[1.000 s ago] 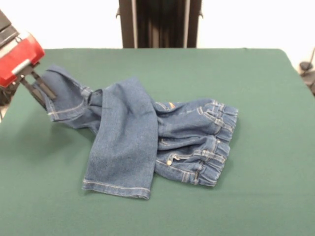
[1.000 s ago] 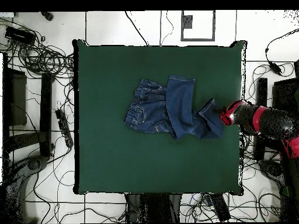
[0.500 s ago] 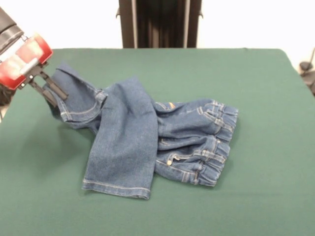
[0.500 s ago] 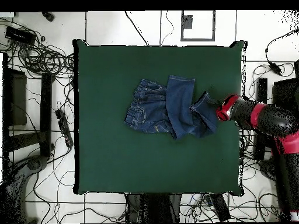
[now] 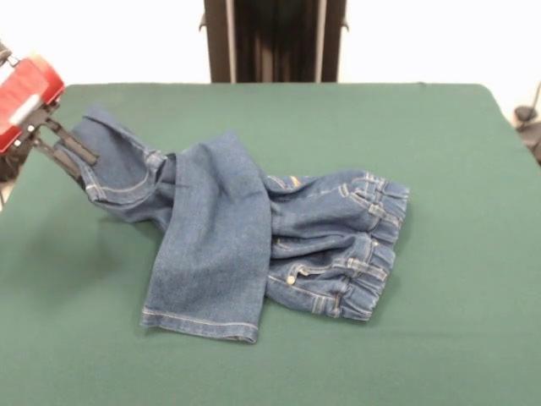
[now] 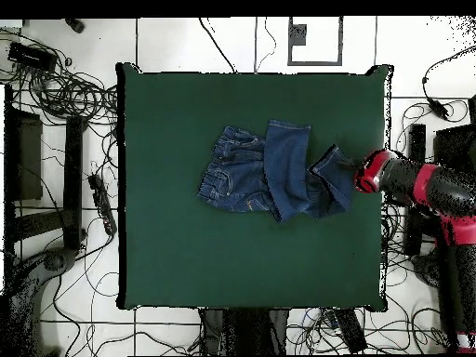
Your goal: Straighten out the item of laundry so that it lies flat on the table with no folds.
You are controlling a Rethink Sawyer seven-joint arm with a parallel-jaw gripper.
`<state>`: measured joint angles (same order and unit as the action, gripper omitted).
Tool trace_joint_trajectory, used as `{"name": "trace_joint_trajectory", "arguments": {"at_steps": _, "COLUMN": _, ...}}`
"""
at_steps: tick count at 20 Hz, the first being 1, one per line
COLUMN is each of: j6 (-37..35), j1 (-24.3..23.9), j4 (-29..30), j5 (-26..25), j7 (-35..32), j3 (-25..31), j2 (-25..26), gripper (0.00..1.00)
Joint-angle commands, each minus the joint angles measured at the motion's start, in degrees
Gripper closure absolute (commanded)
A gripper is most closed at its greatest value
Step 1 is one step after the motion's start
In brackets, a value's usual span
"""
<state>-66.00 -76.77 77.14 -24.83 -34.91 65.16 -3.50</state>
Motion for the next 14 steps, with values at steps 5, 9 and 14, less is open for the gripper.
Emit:
{"name": "trace_joint_trajectory", "arguments": {"at_steps": 5, "j6": -19.13, "j1": 4.32, "j4": -14.53, "j5": 5.50, "j7": 22.57, "j3": -1.14, "j2": 6.16, "gripper": 1.00}}
{"name": "trace_joint_trajectory", "arguments": {"at_steps": 9, "j6": -28.16, "j1": 6.31, "j4": -22.05, "j5": 6.22, "j7": 25.62, "j3": -1.65, "j2": 7.45, "gripper": 1.00}}
{"name": "trace_joint_trajectory", "arguments": {"at_steps": 14, "j6": -40.56, "j1": 9.52, "j4": -33.18, "j5": 8.13, "j7": 28.61, "j3": -0.74, "j2": 10.35, "gripper": 1.00}}
